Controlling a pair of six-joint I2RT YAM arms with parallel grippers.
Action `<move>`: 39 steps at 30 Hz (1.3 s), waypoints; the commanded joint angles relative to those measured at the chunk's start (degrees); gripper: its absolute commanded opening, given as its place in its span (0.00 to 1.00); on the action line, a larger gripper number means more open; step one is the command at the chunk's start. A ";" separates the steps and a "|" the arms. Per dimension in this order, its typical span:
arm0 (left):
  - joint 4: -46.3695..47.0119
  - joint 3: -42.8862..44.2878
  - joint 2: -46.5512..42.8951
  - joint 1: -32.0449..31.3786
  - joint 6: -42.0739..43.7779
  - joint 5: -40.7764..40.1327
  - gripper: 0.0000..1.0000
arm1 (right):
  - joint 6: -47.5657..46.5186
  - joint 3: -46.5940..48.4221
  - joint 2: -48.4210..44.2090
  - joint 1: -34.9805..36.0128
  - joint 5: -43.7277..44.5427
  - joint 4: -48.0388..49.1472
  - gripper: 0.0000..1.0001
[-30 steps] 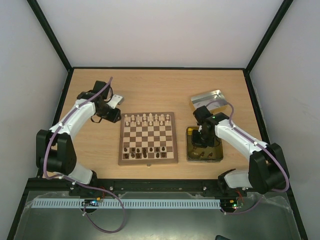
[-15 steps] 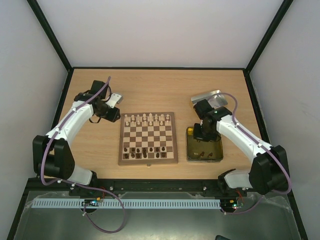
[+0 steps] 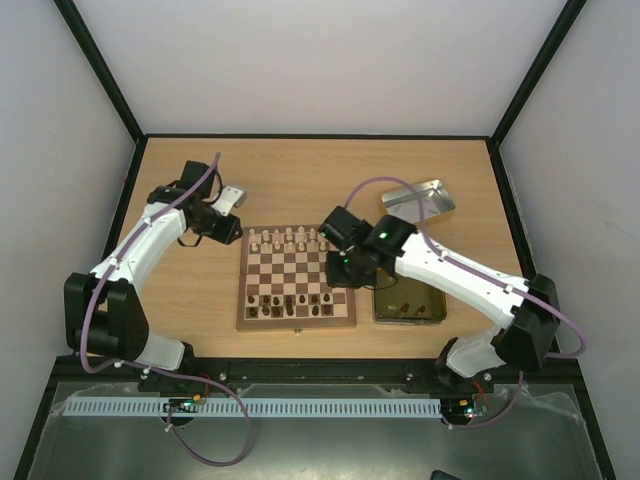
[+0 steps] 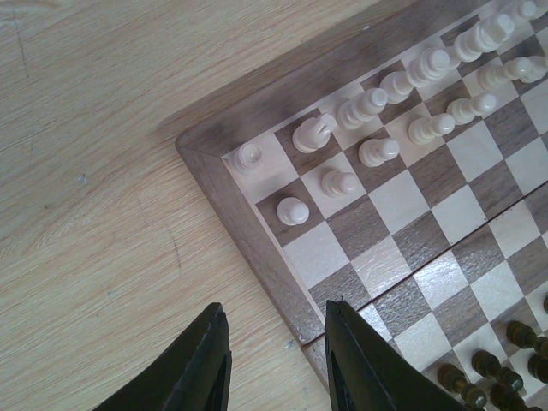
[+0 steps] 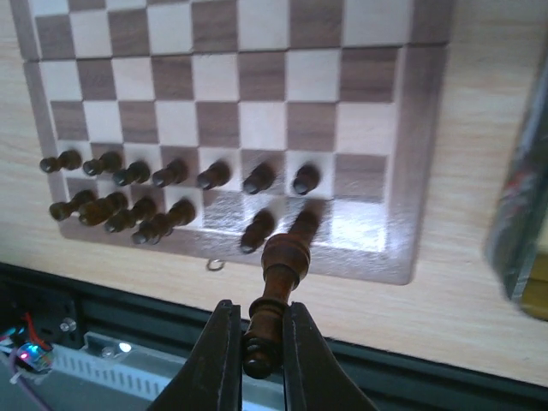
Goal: Set up the chess pieces on the board
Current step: Place the chess piece on the chessboard.
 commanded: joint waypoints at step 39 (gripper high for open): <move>0.54 -3.40 -8.53 -0.02 -1.85 3.94 0.33 | 7.45 7.62 17.16 13.41 1.93 3.77 0.02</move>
